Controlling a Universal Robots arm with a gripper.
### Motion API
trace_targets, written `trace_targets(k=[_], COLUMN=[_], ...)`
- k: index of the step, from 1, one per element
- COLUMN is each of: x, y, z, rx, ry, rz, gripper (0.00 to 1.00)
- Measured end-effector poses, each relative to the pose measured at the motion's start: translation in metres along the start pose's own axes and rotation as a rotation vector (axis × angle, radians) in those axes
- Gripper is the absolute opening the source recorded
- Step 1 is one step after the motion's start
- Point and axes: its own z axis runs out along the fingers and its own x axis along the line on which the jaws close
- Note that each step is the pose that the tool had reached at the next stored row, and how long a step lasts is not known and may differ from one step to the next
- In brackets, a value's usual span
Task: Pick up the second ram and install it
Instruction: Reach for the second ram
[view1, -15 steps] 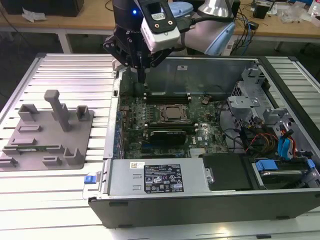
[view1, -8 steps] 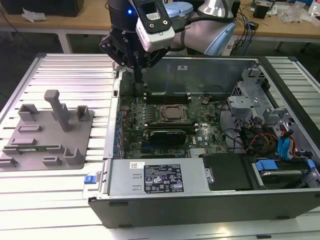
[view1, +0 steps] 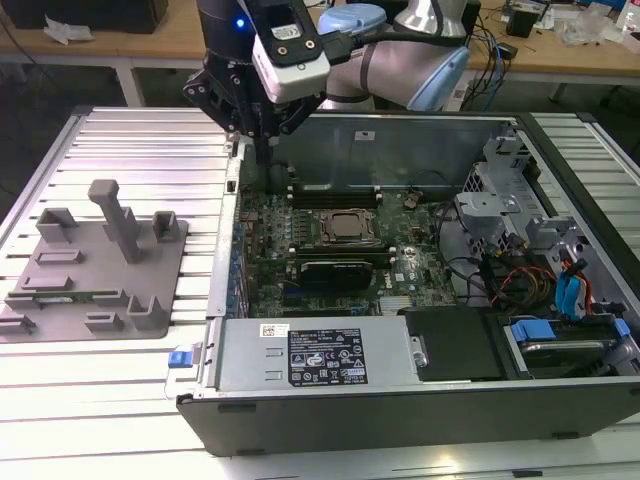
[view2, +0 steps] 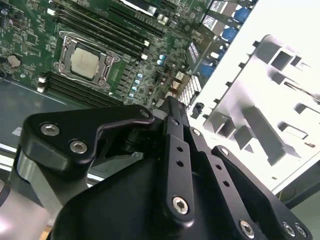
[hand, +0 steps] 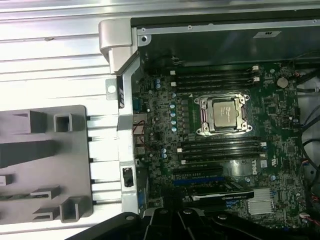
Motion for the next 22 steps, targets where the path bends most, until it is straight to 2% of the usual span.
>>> trace_targets(k=[6,9,10,15,22], x=[0.0255,0.0329,0.0399,0.0586,0.0720], y=[-0.0016,-0.0021,-0.0026,-0.0040,-0.0050], z=[-0.0007,-0.0008,-0.0011,-0.0016,-0.0019], rx=[0.0000,0.0000,0.0000,0.0000,0.0000], ry=[-0.0001,-0.0002,-0.0002,-0.0002,-0.0002], rz=[0.000,0.000,0.000,0.000,0.000], gripper=[0.08,0.08,0.08,0.08,0.08])
